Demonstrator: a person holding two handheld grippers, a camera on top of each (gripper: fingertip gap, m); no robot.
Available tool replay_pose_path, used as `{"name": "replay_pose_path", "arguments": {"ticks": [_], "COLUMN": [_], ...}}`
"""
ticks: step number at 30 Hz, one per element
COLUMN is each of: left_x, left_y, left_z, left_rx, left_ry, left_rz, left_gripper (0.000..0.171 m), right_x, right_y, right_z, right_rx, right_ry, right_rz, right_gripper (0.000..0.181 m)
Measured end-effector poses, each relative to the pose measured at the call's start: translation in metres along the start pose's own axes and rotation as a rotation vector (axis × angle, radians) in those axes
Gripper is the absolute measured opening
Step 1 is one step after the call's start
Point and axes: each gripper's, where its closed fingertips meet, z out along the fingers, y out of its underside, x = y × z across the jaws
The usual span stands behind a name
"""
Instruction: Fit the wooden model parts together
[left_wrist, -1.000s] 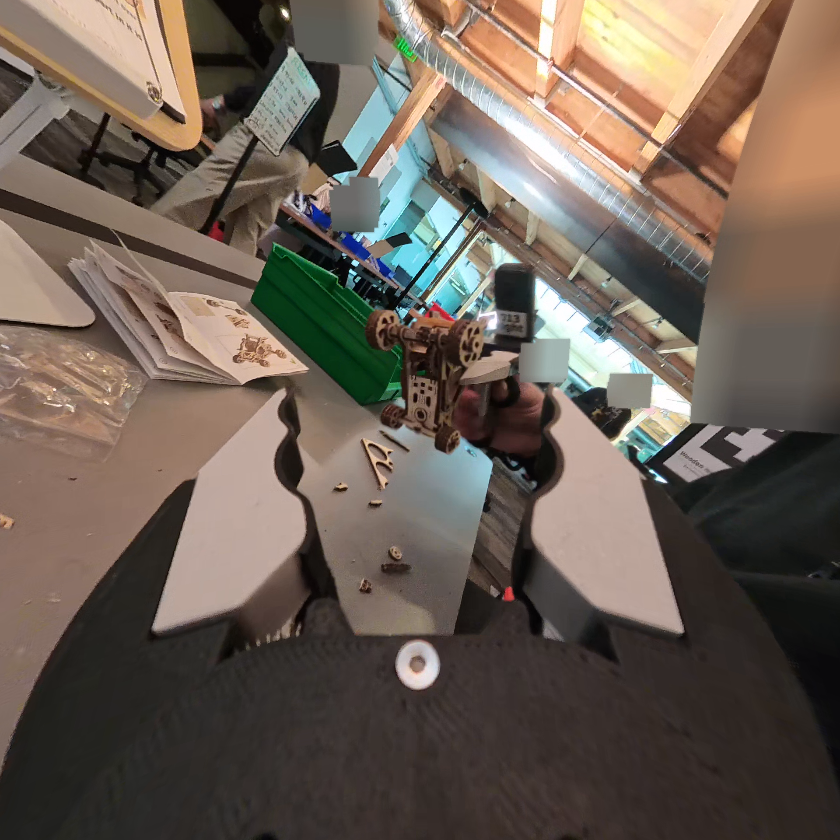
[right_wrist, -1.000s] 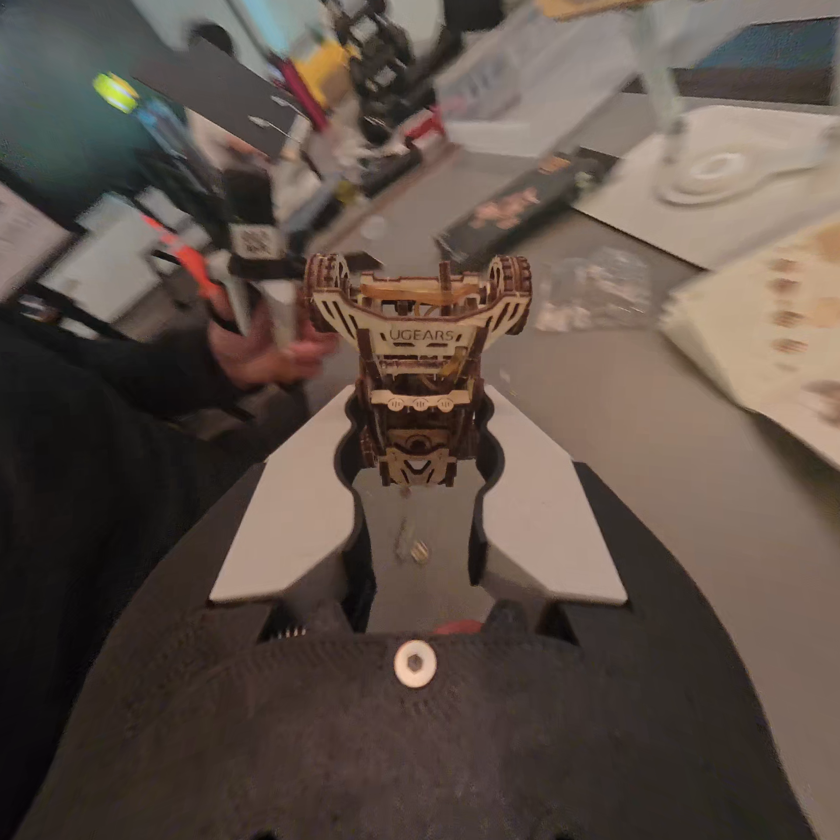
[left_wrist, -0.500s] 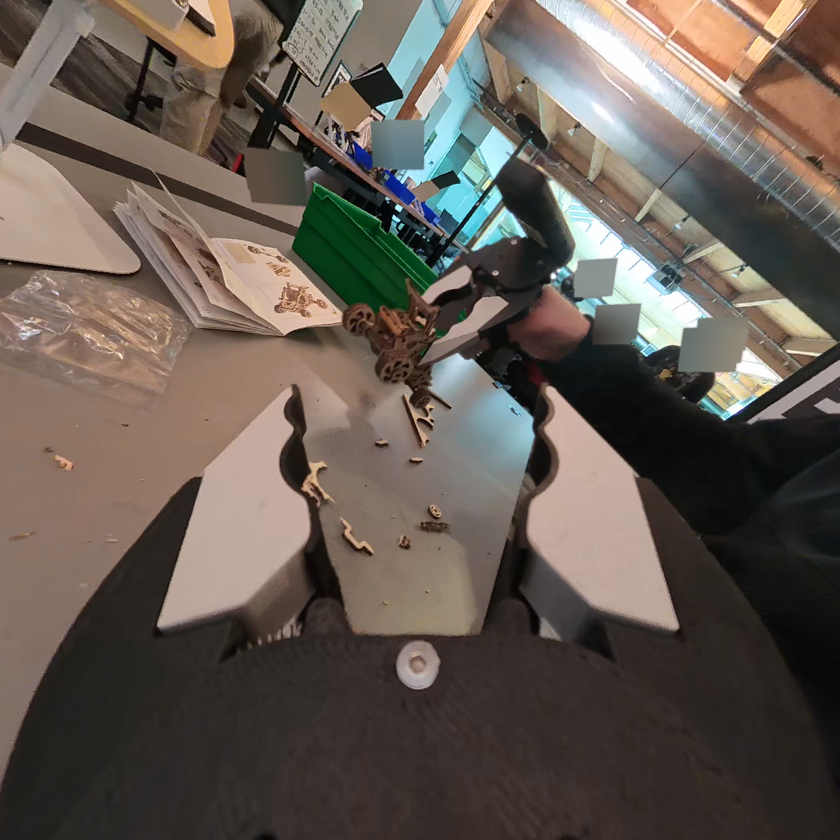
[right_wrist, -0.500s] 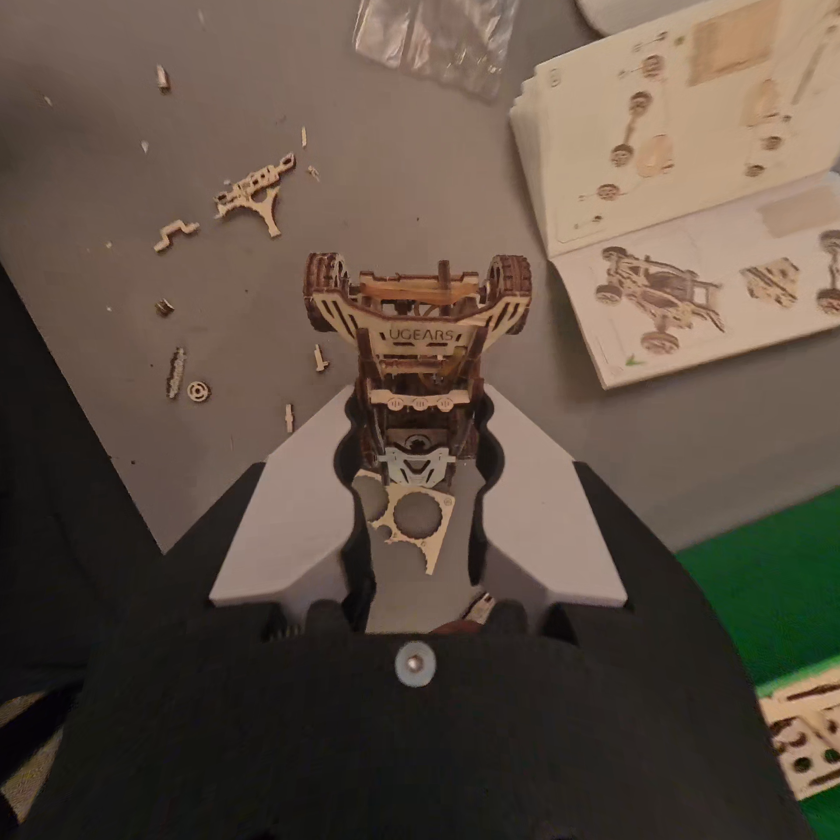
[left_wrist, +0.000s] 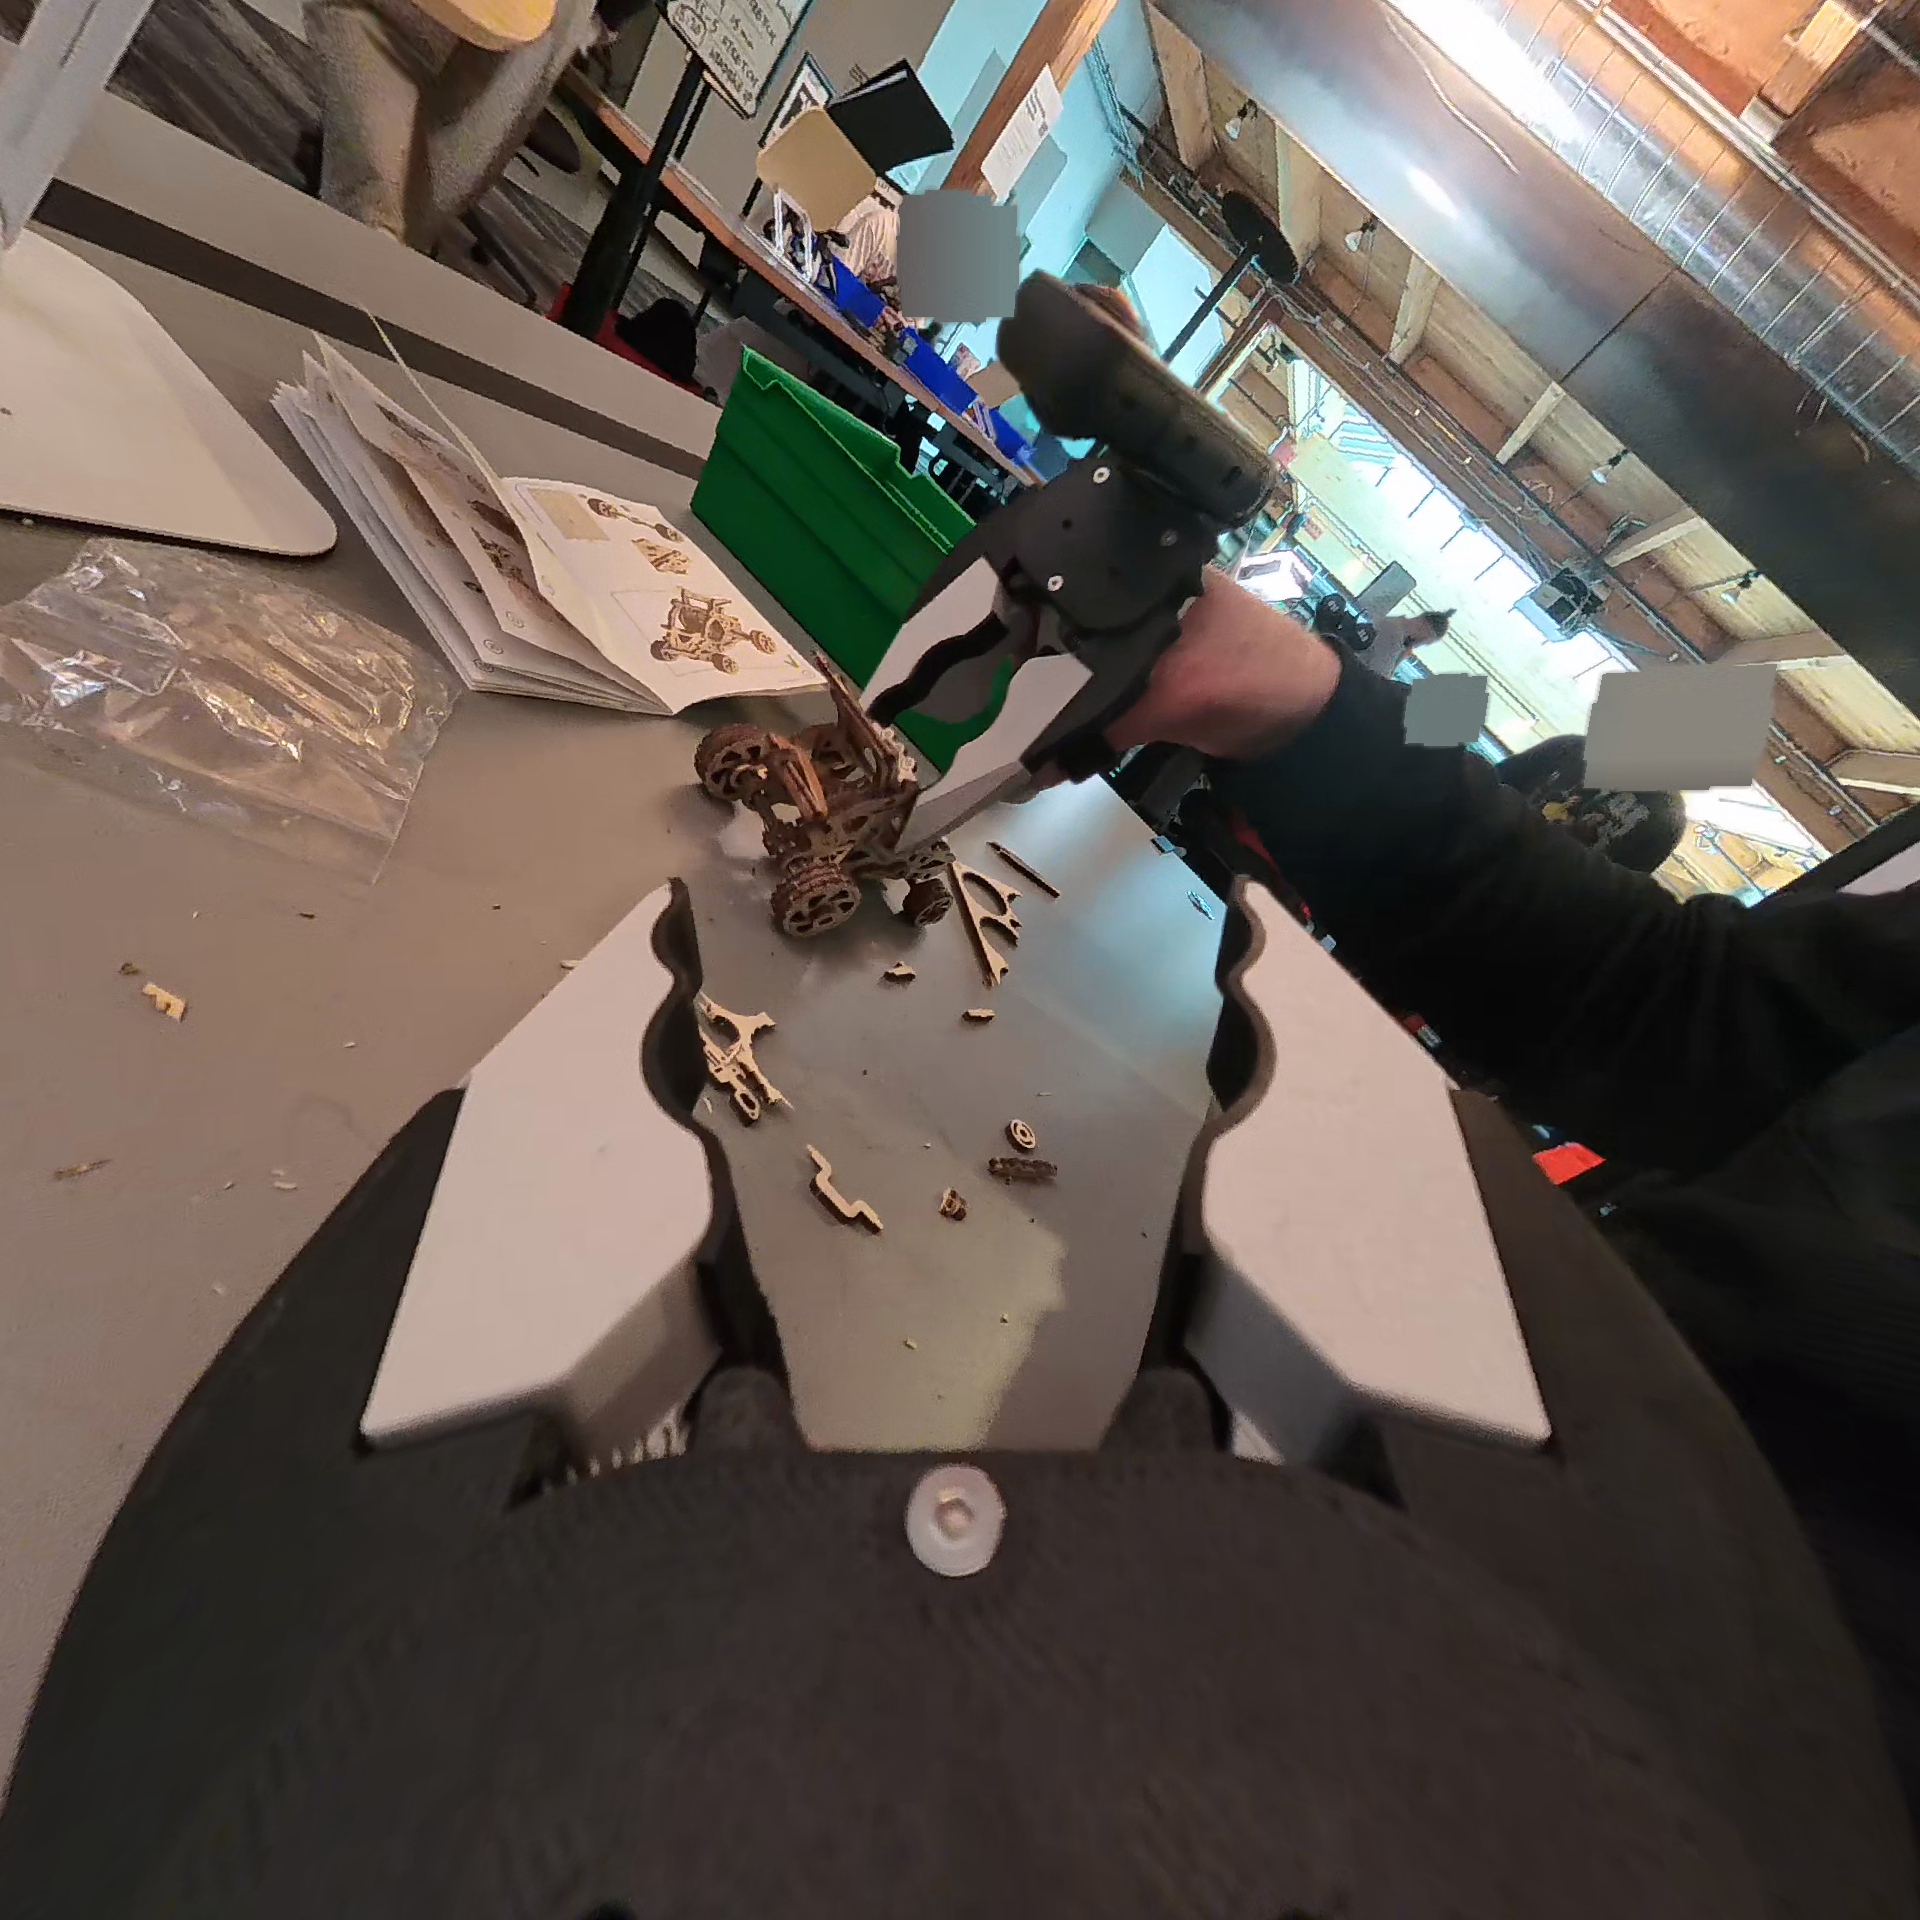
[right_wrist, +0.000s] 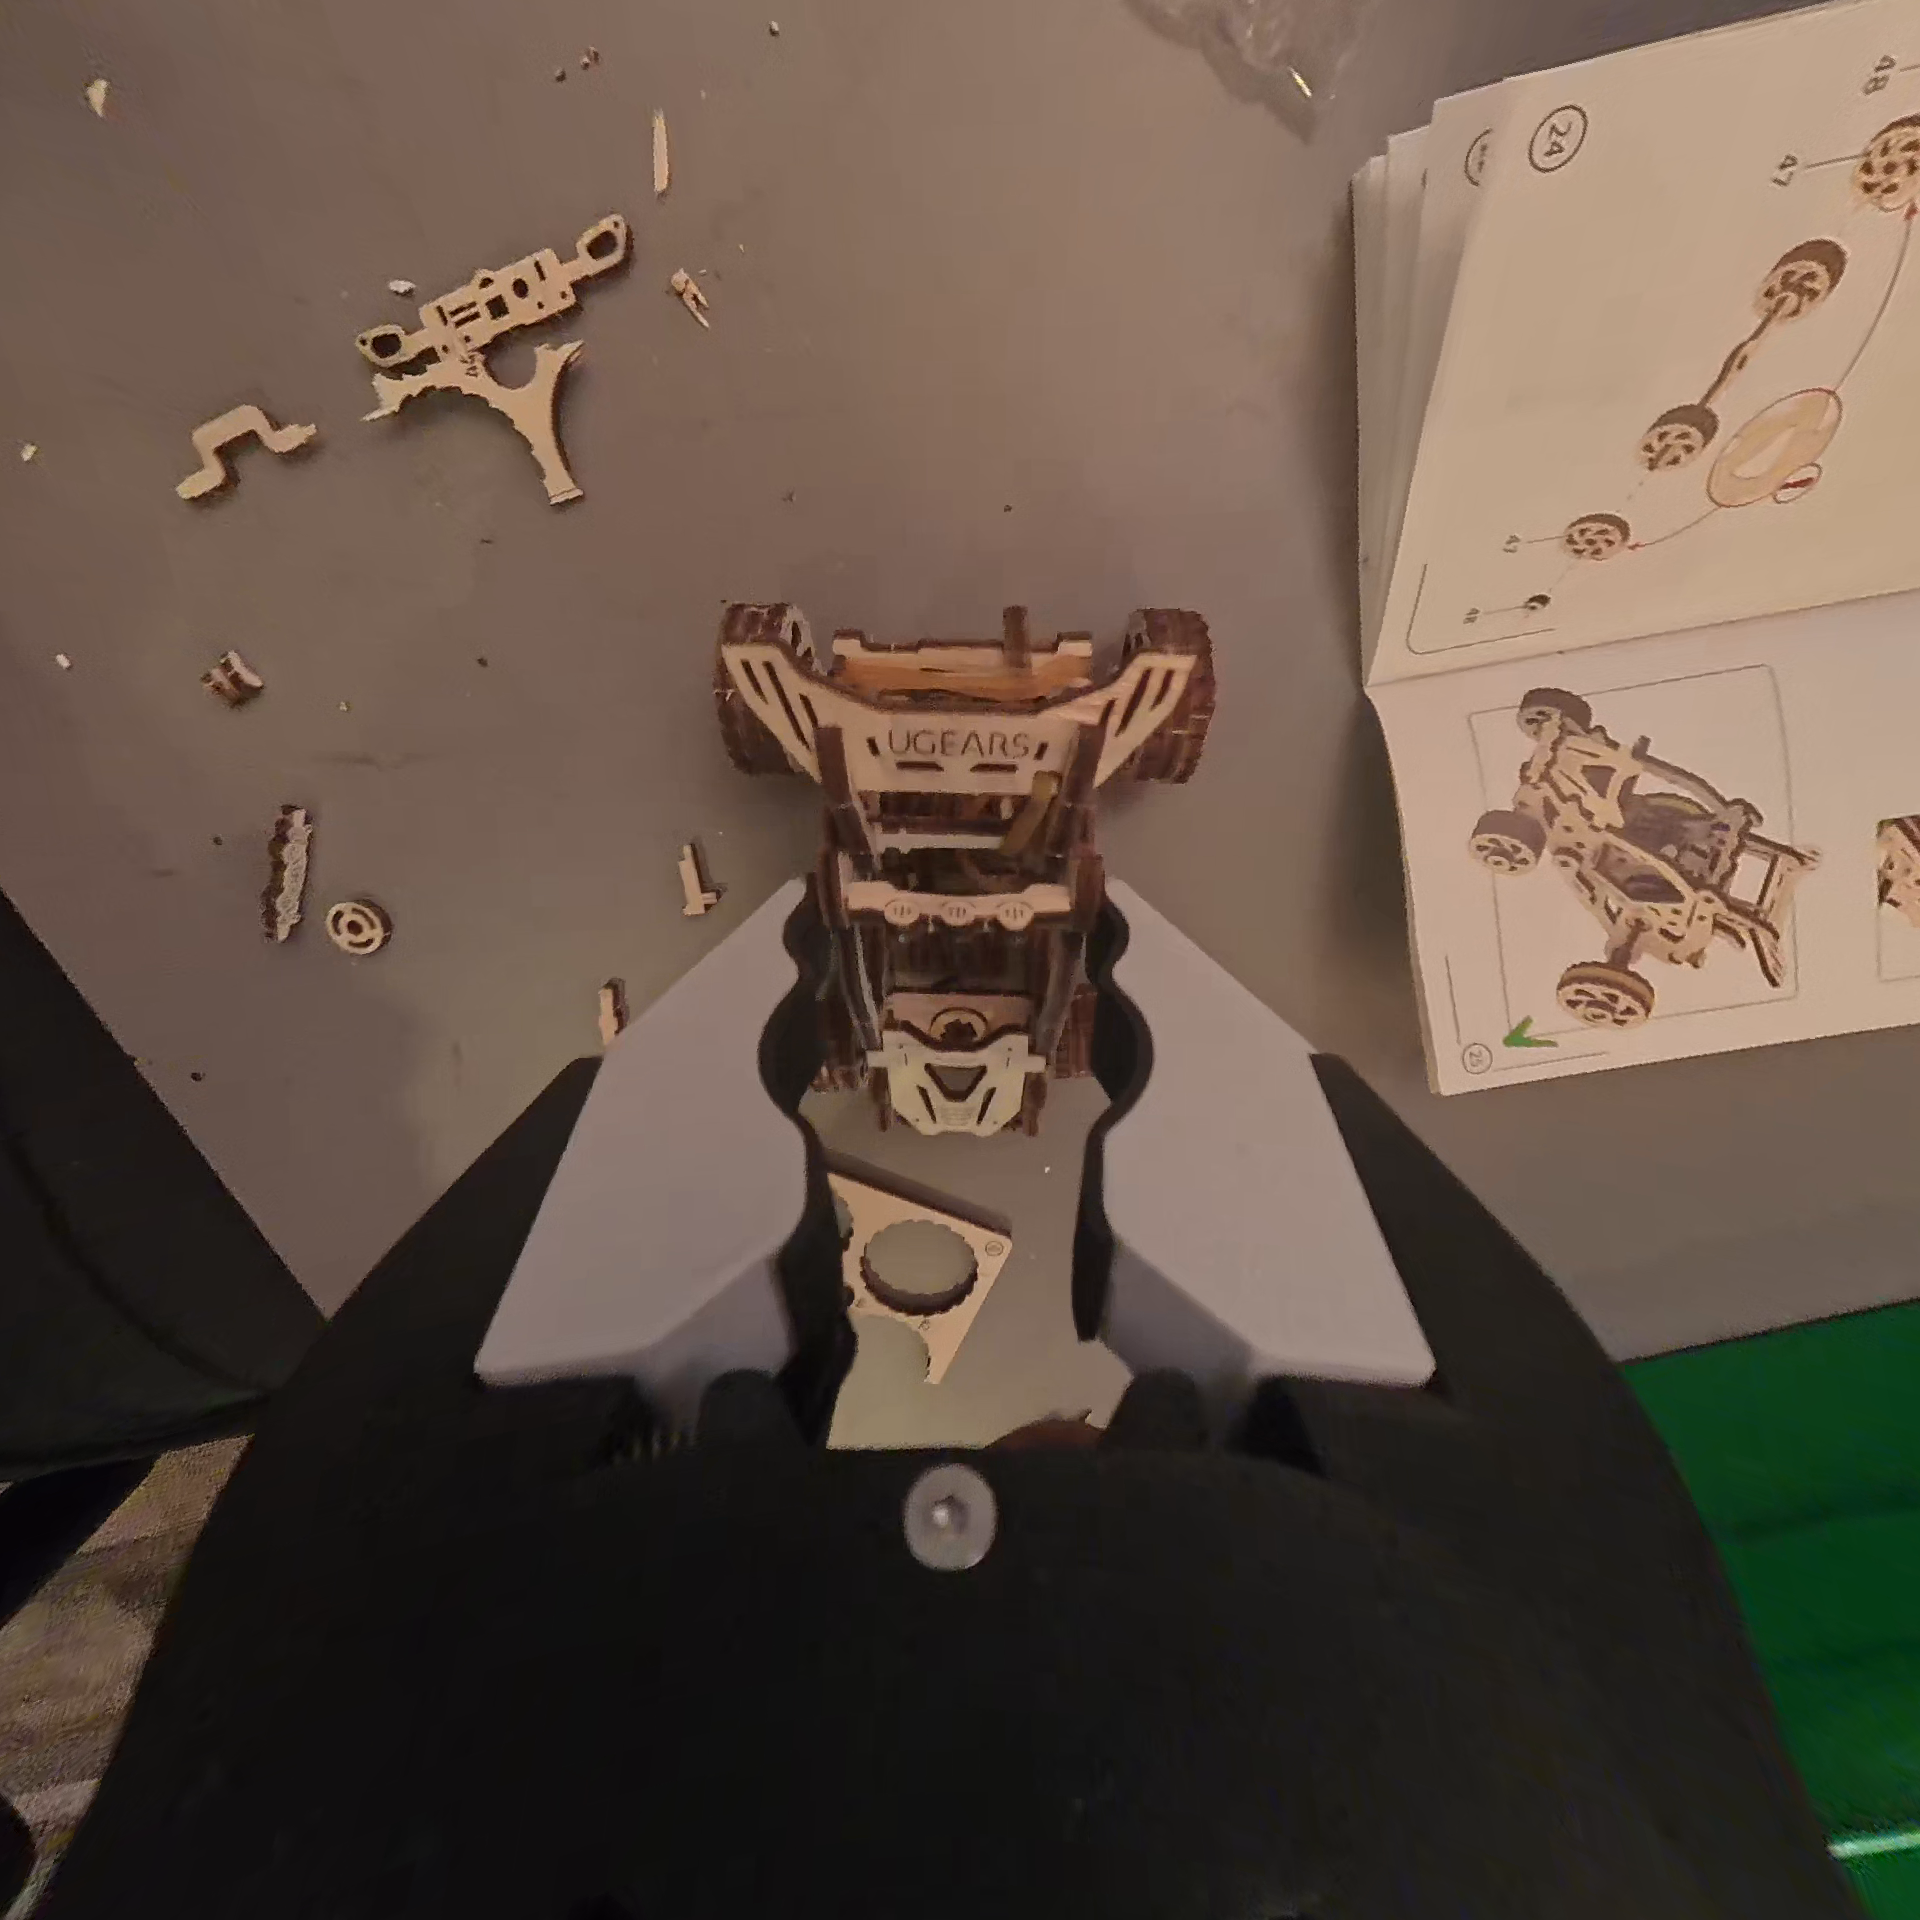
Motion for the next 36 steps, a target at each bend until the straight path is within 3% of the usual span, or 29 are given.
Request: {"name": "replay_pose_path", "arguments": {"ticks": [4, 8, 13, 17, 19, 22, 25, 31, 36], "left_x": [0.002, 0.005, 0.005, 0.000, -0.004, -0.011, -0.018, -0.029, -0.032], "left_y": [0.000, 0.002, 0.003, 0.003, 0.003, 0.003, 0.004, -0.011, -0.034], "left_z": [0.001, 0.002, 0.002, -0.001, -0.002, -0.004, -0.003, 0.006, 0.037], "left_rx": [-0.009, -0.033, -0.073, -0.094, -0.105, -0.129, -0.157, -0.183, -0.208], "left_ry": [-0.005, -0.012, -0.040, -0.083, -0.106, -0.140, -0.181, -0.253, -0.277], "left_rz": [0.023, 0.063, 0.137, 0.183, 0.206, 0.241, 0.299, 0.422, 0.584], "left_gripper": [0.096, 0.095, 0.093, 0.093, 0.089, 0.084, 0.081, 0.077, 0.062], "right_x": [-0.003, 0.003, 0.017, 0.037, 0.049, 0.070, 0.092, 0.110, 0.118], "right_y": [0.003, 0.026, 0.071, 0.121, 0.146, 0.181, 0.193, 0.206, 0.204], "right_z": [-0.019, -0.051, -0.086, -0.105, -0.110, -0.104, -0.100, -0.072, -0.059], "right_rx": [0.097, 0.200, 0.334, 0.349, 0.344, 0.353, 0.505, 0.562, 0.589], "right_ry": [-0.022, 0.025, 0.171, 0.366, 0.467, 0.563, 0.625, 0.578, 0.533], "right_rz": [0.045, 0.139, 0.269, 0.306, 0.301, 0.335, 0.329, 0.291, 0.251], "right_gripper": [0.063, 0.060, 0.058, 0.064, 0.054, 0.055, 0.051, 0.046, 0.043]}}
